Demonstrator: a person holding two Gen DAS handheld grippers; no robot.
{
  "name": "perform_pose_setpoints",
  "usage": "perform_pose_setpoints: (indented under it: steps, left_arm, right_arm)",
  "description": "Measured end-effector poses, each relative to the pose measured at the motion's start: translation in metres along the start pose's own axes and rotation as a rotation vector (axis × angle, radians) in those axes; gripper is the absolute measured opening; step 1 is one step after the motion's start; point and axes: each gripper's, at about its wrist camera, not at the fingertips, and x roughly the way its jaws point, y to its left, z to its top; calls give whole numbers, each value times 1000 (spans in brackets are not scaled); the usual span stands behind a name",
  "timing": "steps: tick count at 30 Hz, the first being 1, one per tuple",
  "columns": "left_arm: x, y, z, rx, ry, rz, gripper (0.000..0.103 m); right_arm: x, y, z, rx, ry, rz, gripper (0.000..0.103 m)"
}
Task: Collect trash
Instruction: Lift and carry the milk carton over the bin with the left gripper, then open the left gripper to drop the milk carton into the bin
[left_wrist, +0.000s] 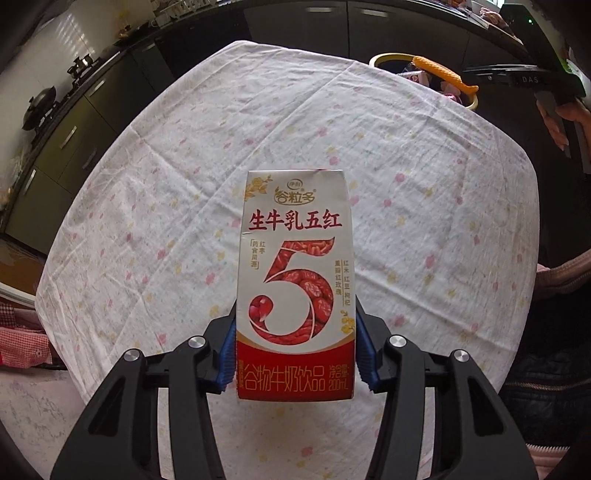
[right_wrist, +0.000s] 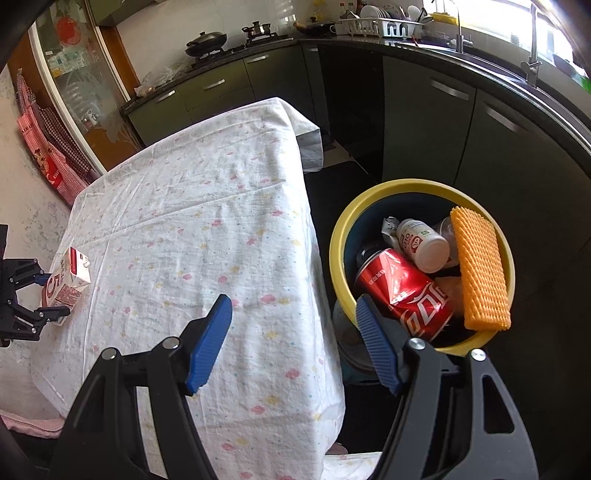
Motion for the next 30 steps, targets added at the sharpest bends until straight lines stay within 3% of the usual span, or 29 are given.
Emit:
perform_pose_setpoints:
  steps: [6, 14, 17, 23, 30]
  left_arm:
    - [0, -34, 76, 37, -76, -40, 51]
    - [23, -125, 216, 130, -174, -258, 52]
    - [46, -153, 264, 128, -156, -320, 52]
    - [103, -174, 334, 31, -68, -338, 52]
    - [149, -184, 367, -97, -19, -319, 53]
  right_arm:
    - [-25, -32, -13, 55, -41, -55, 66]
    - [-59, -106, -42, 210, -74, -179, 66]
    - [-63, -124, -50, 248, -75, -194, 66]
    - [-61, -141, -58, 279, -74, -178, 66]
    - [-57, -147, -62, 287, -71, -151, 66]
